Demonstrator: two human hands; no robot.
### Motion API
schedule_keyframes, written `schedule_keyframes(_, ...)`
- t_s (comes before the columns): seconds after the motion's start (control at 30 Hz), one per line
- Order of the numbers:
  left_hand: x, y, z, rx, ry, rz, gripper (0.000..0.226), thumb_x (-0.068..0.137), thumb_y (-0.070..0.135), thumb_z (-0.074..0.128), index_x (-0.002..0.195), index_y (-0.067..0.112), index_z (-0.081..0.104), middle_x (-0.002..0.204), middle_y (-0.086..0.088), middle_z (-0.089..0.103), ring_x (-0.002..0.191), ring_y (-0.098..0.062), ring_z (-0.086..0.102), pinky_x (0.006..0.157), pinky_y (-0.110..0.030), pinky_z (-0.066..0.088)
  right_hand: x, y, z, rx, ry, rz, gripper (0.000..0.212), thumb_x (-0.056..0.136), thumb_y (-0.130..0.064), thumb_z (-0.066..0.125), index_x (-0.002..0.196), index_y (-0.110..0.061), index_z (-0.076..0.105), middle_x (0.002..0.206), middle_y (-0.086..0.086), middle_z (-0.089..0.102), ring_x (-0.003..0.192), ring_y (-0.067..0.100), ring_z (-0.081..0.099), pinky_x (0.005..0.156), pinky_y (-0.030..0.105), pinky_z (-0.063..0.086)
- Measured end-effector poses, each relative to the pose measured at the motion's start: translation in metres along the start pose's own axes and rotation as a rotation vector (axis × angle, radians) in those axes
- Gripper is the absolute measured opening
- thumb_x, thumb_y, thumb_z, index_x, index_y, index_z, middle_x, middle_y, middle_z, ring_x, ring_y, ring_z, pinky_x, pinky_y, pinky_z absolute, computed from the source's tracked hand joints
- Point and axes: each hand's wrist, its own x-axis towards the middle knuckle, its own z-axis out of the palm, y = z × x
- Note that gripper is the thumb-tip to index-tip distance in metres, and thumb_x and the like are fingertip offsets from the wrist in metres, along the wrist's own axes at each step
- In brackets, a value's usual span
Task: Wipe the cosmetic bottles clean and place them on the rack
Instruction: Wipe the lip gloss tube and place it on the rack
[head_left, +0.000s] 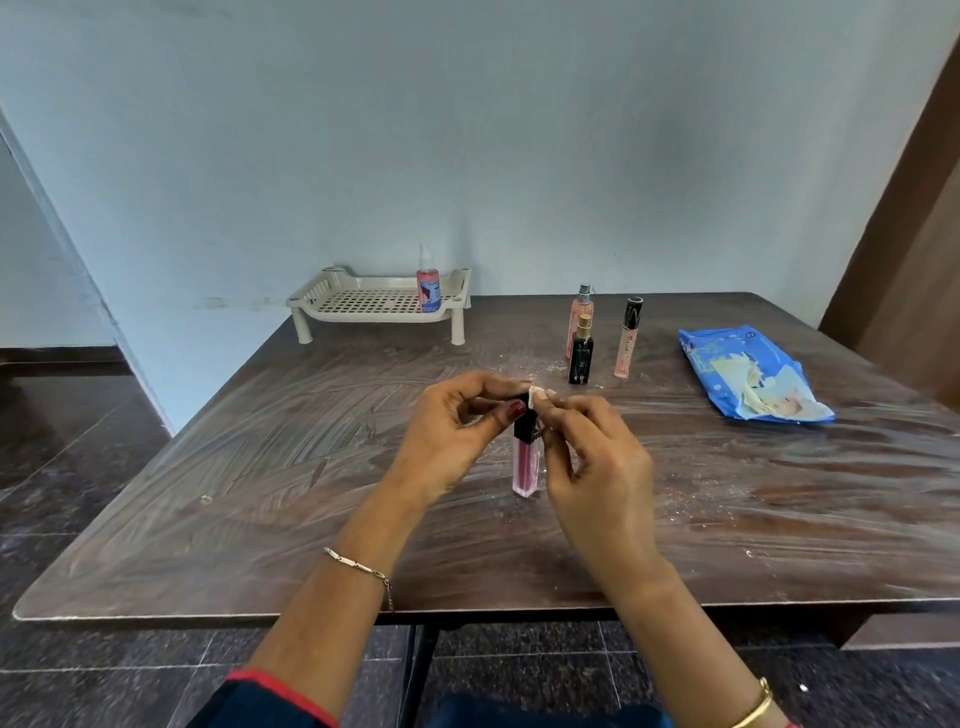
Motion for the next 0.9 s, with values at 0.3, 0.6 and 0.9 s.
schedule_keyframes(0.3, 0.007, -0.006, -0.009, -0.072, 0.109, -0.149, 0.021, 0.081, 0.006, 0.069, 0.083, 0.027, 0.071, 0.092, 0.001, 0.073, 0.092, -0.026, 0.067, 0.082, -0.033, 0.055, -0.012, 0.004, 0.004, -0.154, -0.285, 0.018, 0.01, 0.08, -0.002, 0.068, 0.077, -0.011, 0.067, 0.077, -0.003, 0.059, 0.058, 0.016, 0.056, 0.049, 0.034, 0.049)
schedule_keyframes(0.6, 0.008, -0.003, -0.011, -0.054, 0.076, -0.191, 0.02, 0.084, 0.005, 0.066, 0.087, 0.025, 0.068, 0.091, 0.002, 0.072, 0.088, -0.023, 0.068, 0.079, -0.03, 0.055, -0.015, 0.007, -0.005, -0.259, -0.538, 0.043, 0.007, 0.084, -0.015, 0.065, 0.086, -0.019, 0.071, 0.082, -0.009, 0.06, 0.07, 0.016, 0.059, 0.057, 0.03, 0.048)
schedule_keyframes(0.9, 0.009, -0.002, -0.011, -0.007, 0.016, -0.154, 0.014, 0.084, 0.01, 0.067, 0.093, 0.021, 0.069, 0.091, 0.0, 0.072, 0.081, -0.009, 0.068, 0.073, -0.021, 0.055, 0.013, 0.005, 0.0, -0.149, -0.348, 0.006, 0.009, 0.079, -0.004, 0.068, 0.078, -0.013, 0.066, 0.076, -0.005, 0.057, 0.06, 0.015, 0.055, 0.051, 0.033, 0.049)
